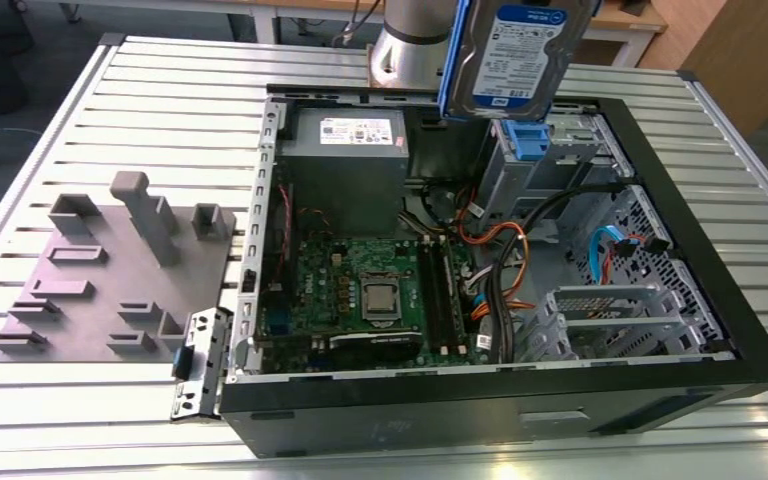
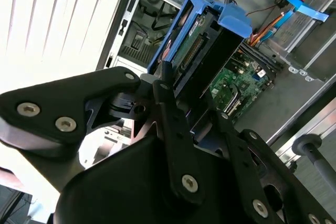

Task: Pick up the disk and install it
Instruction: 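Pick up the disk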

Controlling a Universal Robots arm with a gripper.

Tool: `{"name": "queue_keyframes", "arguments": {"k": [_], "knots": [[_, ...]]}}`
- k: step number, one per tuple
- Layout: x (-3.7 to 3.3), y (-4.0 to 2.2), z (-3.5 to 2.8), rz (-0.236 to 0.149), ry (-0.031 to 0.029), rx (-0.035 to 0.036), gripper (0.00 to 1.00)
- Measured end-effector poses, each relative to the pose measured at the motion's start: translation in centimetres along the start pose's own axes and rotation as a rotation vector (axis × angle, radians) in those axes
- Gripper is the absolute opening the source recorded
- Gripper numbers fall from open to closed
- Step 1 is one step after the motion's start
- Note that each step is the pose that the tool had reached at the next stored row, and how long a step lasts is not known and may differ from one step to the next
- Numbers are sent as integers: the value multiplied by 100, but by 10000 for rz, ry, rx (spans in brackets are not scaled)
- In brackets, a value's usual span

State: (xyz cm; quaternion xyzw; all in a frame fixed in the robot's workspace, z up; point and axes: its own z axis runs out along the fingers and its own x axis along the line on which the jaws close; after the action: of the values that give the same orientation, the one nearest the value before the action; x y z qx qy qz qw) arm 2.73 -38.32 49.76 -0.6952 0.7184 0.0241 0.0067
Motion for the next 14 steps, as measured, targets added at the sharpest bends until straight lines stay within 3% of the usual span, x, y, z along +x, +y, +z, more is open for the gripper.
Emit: {"name": "queue_keyframes", "arguments": {"k": [8, 14], "knots": [[18, -11, -2, -3, 1, 0, 35], [123, -8, -6, -7, 1, -1, 35]]}}
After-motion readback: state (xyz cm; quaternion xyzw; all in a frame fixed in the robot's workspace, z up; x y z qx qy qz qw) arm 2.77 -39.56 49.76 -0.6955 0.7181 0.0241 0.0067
